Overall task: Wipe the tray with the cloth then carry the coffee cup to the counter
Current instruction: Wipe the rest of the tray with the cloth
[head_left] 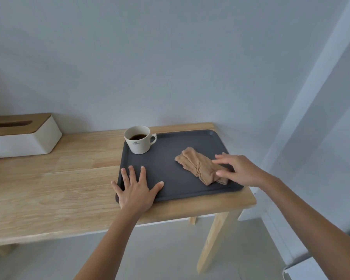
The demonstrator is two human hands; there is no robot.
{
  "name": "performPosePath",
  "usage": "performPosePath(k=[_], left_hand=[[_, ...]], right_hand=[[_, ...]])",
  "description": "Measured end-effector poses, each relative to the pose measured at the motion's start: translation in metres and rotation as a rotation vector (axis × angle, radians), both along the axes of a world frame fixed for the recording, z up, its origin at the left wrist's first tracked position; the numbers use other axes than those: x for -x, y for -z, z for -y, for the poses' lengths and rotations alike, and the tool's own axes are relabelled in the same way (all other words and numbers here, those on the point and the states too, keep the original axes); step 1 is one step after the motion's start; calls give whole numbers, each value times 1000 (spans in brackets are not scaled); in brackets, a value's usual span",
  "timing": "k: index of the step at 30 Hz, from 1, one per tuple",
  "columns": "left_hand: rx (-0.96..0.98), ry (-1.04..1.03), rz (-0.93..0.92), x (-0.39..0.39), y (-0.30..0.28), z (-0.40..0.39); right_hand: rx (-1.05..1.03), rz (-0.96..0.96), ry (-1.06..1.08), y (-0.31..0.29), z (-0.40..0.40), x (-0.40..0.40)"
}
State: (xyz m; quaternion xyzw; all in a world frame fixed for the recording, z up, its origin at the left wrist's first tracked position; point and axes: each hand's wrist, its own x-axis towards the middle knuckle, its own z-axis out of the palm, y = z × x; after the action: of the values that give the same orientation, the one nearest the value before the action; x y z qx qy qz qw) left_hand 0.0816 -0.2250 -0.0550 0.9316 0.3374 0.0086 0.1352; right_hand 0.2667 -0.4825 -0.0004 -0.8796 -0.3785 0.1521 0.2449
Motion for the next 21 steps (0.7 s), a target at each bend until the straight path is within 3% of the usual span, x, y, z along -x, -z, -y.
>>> performPosePath(k=[2, 5, 10, 14, 19, 21], left_hand=[[-12, 55, 124, -7, -3, 6], [3, 224, 254, -28, -11, 20], [208, 551, 255, -61, -21, 39], [298, 615, 273, -85, -35, 44], [491, 565, 485, -98, -74, 34], [588, 632, 437, -93, -93, 26]], right_hand=[[53, 2, -24, 9, 9, 6], [-93, 116, -9, 26, 3, 16], [-276, 312, -53, 19, -12, 20], [-406, 172, 77, -18, -18, 14], [-550, 15, 88, -57, -25, 5], [-612, -59, 102, -66, -28, 4]])
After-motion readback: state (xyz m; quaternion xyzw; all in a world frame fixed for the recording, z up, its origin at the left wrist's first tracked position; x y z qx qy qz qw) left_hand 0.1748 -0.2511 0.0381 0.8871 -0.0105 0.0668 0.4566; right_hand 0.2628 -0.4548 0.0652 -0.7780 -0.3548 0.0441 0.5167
